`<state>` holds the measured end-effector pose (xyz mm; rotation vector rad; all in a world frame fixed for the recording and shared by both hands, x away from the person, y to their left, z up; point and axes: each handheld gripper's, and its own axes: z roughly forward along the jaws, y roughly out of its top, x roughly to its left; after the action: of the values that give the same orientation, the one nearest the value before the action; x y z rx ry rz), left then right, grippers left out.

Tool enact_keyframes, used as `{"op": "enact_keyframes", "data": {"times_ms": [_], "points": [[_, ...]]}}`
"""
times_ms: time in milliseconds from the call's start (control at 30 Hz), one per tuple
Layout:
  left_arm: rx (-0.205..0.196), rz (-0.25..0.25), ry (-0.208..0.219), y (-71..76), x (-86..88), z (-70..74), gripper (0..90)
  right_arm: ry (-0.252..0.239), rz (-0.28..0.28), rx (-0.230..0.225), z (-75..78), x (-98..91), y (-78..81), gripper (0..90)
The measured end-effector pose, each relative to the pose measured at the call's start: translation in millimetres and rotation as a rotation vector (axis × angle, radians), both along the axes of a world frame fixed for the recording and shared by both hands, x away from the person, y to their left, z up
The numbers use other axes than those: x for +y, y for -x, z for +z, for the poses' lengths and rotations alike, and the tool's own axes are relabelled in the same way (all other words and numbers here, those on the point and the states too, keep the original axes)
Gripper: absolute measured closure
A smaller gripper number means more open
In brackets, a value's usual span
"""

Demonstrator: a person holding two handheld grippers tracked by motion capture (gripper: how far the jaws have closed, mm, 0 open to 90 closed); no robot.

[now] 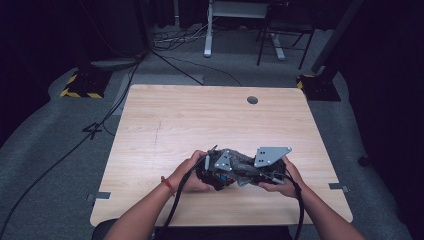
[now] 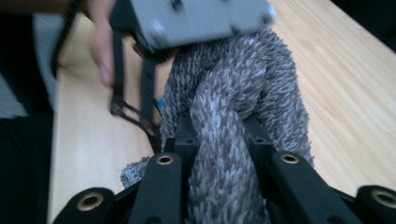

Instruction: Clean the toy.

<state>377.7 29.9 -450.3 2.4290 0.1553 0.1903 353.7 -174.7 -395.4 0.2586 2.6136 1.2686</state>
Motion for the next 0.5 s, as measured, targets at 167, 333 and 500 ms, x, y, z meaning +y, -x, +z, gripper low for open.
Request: {"op": "enact_keyframes", "data": {"times_ms": [167,333,500], "points": [[-0.003,0.012,0.007,-0.9,-1.2,-2.8,33.7,0.008,0.014,0.033,-7.6,8.6,-2.0,73.0],[-0.003,0.025,0.015,-1.7,2.1,-2.2,33.8,0.032,-0.006,0.001,-9.9,6.5,-3.8,73.3],[-0.002,0.021,0.041,-1.2,9.9,1.7,33.8,0.022,-0.065,0.03,-15.1,-11.5,-15.2,73.7]]}}
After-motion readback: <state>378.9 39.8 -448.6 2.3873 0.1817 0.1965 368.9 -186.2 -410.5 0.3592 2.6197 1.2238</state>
